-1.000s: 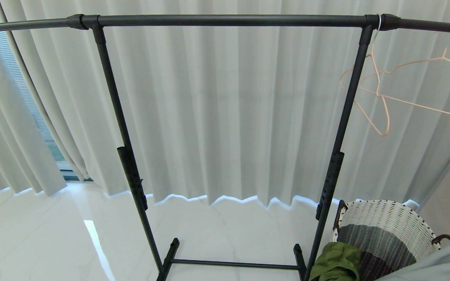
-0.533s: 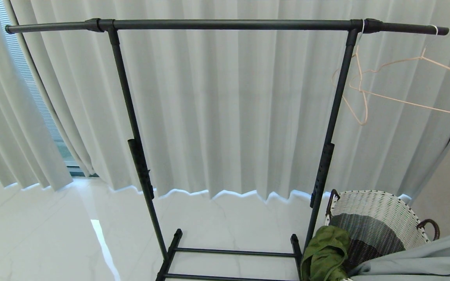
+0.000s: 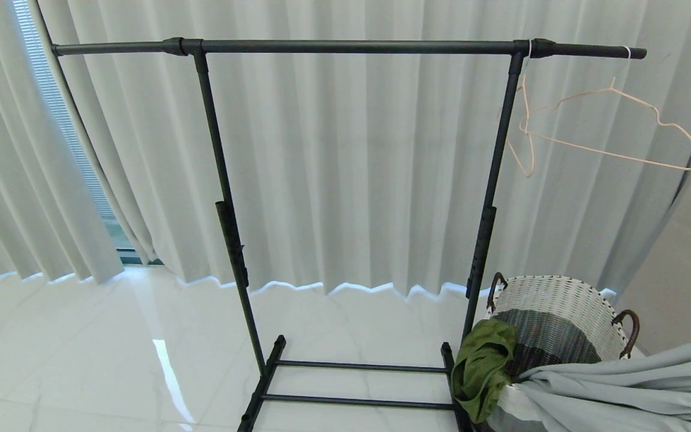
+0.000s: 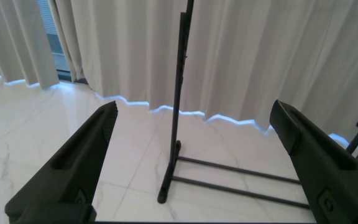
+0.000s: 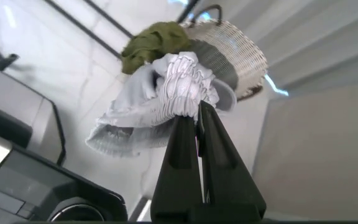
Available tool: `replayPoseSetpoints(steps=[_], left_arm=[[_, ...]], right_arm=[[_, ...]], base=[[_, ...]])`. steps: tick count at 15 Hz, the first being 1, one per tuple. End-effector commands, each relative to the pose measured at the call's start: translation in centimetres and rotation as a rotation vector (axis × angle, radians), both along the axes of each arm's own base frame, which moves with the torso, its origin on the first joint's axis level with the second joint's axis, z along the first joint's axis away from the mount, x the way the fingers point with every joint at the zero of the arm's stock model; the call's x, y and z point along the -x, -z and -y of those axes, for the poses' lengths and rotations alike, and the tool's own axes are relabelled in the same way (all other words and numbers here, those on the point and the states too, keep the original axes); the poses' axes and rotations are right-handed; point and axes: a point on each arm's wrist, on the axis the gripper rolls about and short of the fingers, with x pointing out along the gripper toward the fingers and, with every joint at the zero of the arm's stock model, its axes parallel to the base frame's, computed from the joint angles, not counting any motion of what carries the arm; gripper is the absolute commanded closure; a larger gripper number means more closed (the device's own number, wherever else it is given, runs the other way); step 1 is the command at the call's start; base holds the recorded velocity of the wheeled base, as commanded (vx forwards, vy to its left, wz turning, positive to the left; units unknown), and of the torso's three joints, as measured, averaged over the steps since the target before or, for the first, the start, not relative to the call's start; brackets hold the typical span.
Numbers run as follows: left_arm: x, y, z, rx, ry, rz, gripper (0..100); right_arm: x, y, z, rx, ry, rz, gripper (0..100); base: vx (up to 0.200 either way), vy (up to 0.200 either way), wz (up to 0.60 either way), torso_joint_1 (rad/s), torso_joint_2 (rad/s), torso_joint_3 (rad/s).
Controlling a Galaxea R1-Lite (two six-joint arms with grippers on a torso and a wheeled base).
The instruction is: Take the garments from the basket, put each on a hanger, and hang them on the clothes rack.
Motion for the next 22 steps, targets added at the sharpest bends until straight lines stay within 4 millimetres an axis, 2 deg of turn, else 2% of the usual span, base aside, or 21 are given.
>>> replayPoseSetpoints(steps=[1, 6, 8, 9, 11, 14, 16, 18, 19, 20, 21, 22], left_arm=[[0.0, 0.0, 0.0, 0.001, 0.000, 0.000, 0], [0.0, 0.0, 0.0, -0.007, 0.002, -0.001, 0], [0.2, -0.8, 0.2, -0.014, 0.079, 0.033, 0], [0.6, -3.0, 0.4, -0.020, 0.198, 0.084, 0], [0.1, -8.7, 0.7, -0.048, 0.338, 0.098, 0], [-5.6, -15.1, 1.0, -0.124, 0.420, -0.039, 0], [-9.9, -17.5, 2.3, -0.119, 0.577, -0.116, 0], [-12.7, -18.4, 4.0, -0.125, 0.672, -0.169, 0], [-16.8, -18.6, 6.7, -0.141, 0.719, -0.248, 0], [-19.2, -18.2, 8.6, -0.153, 0.729, -0.282, 0], [-21.1, -17.5, 10.5, -0.169, 0.736, -0.305, 0], [-21.9, -16.6, 12.3, -0.186, 0.752, -0.323, 0]], right_arm=[[-0.1, 0.0, -0.1, -0.004, -0.049, -0.007, 100], [-0.4, -0.4, -0.3, -0.096, -0.061, 0.008, 100], [-0.5, -0.4, -0.5, -0.115, -0.090, -0.004, 100], [-0.8, -0.3, -0.7, -0.150, -0.133, -0.030, 100], [-1.3, -0.5, -1.1, -0.216, -0.208, -0.050, 100], [-2.7, -1.0, -1.7, -0.268, -0.247, -0.045, 100], [-4.0, -1.5, -2.2, -0.307, -0.234, -0.025, 100], [-4.9, -1.8, -2.4, -0.339, -0.221, -0.014, 100], [-6.3, -2.1, -2.8, -0.388, -0.197, -0.007, 100], [-7.2, -2.2, -3.1, -0.418, -0.185, -0.001, 100], [-7.9, -2.4, -3.3, -0.436, -0.183, 0.007, 100], [-8.5, -2.3, -3.5, -0.441, -0.183, 0.007, 100]], base=[[0.000, 0.000, 0.00, 0.000, 0.00, 0.000], [0.000, 0.000, 0.00, 0.000, 0.00, 0.000], [0.000, 0.000, 0.00, 0.000, 0.00, 0.000], [0.000, 0.000, 0.00, 0.000, 0.00, 0.000], [0.000, 0.000, 0.00, 0.000, 0.00, 0.000], [0.000, 0.000, 0.00, 0.000, 0.00, 0.000], [0.000, 0.000, 0.00, 0.000, 0.00, 0.000], [0.000, 0.000, 0.00, 0.000, 0.00, 0.000], [0.000, 0.000, 0.00, 0.000, 0.00, 0.000], [0.000, 0.000, 0.00, 0.000, 0.00, 0.000], [0.000, 0.000, 0.00, 0.000, 0.00, 0.000], [0.000, 0.000, 0.00, 0.000, 0.00, 0.000]])
